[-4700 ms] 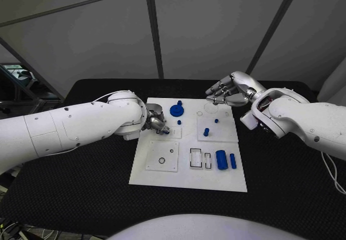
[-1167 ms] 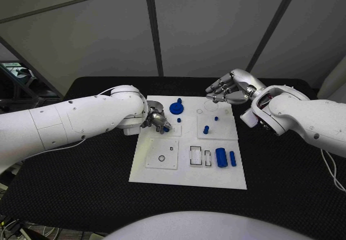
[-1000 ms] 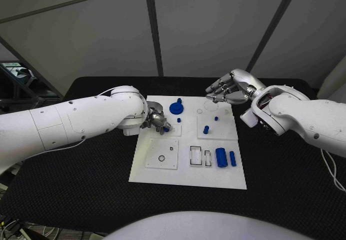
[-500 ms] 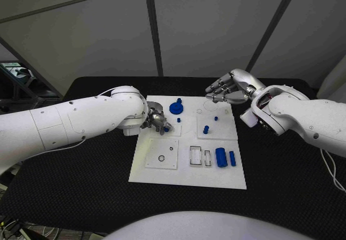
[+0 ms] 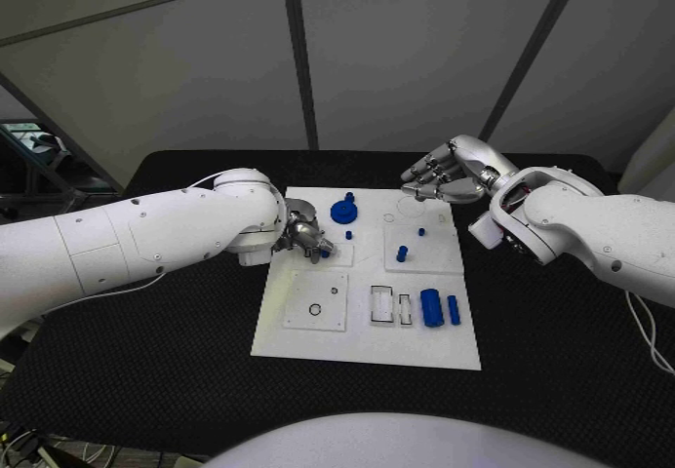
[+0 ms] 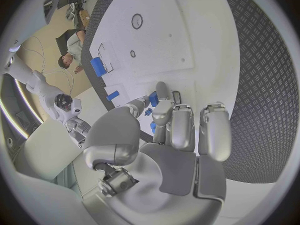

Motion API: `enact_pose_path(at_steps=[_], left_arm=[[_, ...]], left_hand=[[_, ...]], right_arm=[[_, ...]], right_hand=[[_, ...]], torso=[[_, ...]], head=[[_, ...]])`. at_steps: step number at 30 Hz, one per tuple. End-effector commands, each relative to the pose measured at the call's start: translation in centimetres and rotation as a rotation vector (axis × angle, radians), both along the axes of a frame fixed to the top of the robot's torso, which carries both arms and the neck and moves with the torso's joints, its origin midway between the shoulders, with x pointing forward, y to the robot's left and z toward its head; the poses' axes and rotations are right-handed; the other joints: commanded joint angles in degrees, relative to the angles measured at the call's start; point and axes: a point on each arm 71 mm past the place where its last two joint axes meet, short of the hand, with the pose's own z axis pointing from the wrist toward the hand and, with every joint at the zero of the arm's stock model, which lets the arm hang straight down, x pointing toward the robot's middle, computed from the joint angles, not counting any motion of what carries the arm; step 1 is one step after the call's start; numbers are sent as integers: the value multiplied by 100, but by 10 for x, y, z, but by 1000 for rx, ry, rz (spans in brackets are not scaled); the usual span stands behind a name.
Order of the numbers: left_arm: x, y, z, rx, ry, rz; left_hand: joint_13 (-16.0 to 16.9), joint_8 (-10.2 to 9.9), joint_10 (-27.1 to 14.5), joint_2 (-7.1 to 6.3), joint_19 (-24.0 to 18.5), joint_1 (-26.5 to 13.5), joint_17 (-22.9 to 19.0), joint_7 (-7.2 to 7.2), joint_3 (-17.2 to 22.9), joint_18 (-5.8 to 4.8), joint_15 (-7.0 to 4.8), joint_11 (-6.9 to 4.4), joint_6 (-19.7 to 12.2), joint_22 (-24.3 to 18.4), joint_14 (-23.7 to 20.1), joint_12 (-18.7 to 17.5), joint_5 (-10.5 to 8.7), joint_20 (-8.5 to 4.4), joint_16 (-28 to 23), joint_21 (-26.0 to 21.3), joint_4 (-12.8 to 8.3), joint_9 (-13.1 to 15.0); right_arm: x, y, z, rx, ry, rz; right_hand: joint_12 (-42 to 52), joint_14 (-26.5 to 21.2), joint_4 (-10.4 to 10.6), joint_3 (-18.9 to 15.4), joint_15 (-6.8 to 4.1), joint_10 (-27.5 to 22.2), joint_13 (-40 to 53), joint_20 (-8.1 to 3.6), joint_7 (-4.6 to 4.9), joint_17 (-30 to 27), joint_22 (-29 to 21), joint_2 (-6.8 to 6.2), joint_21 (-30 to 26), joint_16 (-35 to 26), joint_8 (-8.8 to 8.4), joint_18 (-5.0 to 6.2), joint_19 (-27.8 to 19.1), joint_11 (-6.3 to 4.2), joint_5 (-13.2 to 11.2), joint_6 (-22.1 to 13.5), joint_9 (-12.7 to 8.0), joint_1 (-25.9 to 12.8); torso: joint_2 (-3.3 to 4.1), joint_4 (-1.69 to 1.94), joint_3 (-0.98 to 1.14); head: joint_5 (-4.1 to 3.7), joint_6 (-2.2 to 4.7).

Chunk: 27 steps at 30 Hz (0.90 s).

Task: Assemble the parts on the task board

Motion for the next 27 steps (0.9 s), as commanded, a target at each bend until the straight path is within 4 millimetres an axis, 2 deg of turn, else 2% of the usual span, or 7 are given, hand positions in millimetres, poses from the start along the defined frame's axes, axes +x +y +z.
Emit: enact_pose_path(at_steps=[1, 3, 5, 9, 14, 22, 27], left_arm=[[1, 2, 5, 6, -9, 1], [1, 3, 8, 2, -14, 2], [2, 3, 11, -3, -19, 4], [7, 3, 23, -29, -46, 16], [13, 8, 37, -60, -71, 44], [35, 29, 55, -59, -81, 102], [49, 41, 57, -57, -86, 150]], left_hand=[[-58, -10, -55, -148, 42, -28, 119, 11, -209, -186, -25, 10, -15, 354, 277, -56, -11, -30, -27, -23, 53, -4], [-70, 2, -61, -200, 43, -12, 121, 7, -382, -186, -26, 11, -21, 358, 278, -63, -75, -30, -26, -25, 106, -4], [-85, 17, -70, -202, 42, 47, 122, 8, -567, -185, -27, 9, -32, 359, 278, -72, -453, -30, -28, -31, 181, -5], [-162, 38, -108, -191, 40, 175, 124, 20, -908, -183, -22, 14, -65, 358, 278, -130, -798, -25, -30, -46, 352, -13], [-484, 25, -276, -186, 7, 331, 116, 52, -1138, -167, -3, 48, -161, 298, 275, -401, -840, -12, -41, -113, 453, -30], [-2011, -335, -1182, -20, -268, 1126, -5, 307, -1337, -55, 168, 265, -706, -159, 216, -1728, -710, 119, -168, -583, 376, -275], [-2173, -646, -1259, 120, -314, 1497, -43, 438, -1264, -34, 262, 372, -864, -228, 189, -1809, -710, 213, -207, -676, 312, -573]], right_arm=[[1, 0, 1, 0, -4, 2], [1, 0, 1, -1, -4, 0], [1, -1, 1, -1, -4, -1], [2, -1, 0, 0, -3, -3], [3, -2, 0, -1, -2, -6], [3, -2, 0, -2, -1, -7], [3, -1, 0, -2, 1, -6]], right_hand=[[-19, -6, 25, -20, 32, -24, -8, 40, 23, -9, -12, 9, -44, -19, -27, 11, 14, 31, 30, -41, -10, -63], [-22, -21, 27, -30, 39, -38, -12, 46, 30, -15, -23, 5, -61, -23, -30, 10, 12, 38, 31, -59, -12, -77], [-24, -30, 26, -35, 43, -48, -15, 50, 34, -19, -29, 3, -70, -25, -31, 10, 9, 42, 31, -69, -12, -82], [-26, -45, 26, -43, 50, -62, -19, 56, 40, -25, -39, 2, -87, -27, -32, 9, 5, 49, 32, -84, -13, -92], [-27, -51, 26, -46, 52, -68, -20, 58, 42, -28, -43, 2, -93, -27, -32, 9, 4, 51, 33, -90, -13, -96], [-27, -62, 24, -48, 57, -78, -23, 62, 46, -32, -51, 7, -105, -27, -31, 9, 1, 55, 35, -100, -13, -99], [-26, -64, 18, -43, 57, -80, -23, 63, 45, -34, -54, 15, -111, -26, -28, 10, 2, 54, 39, -101, -12, -91]], torso=[[-7, 3, 0], [-7, 2, 4], [-5, -1, 2], [2, -6, -1], [-2, 2, 0], [4, 2, 0], [10, -8, 1]], head=[[-3, 4], [1, 7], [3, 13], [11, 25], [11, 48], [28, 101], [48, 152]])
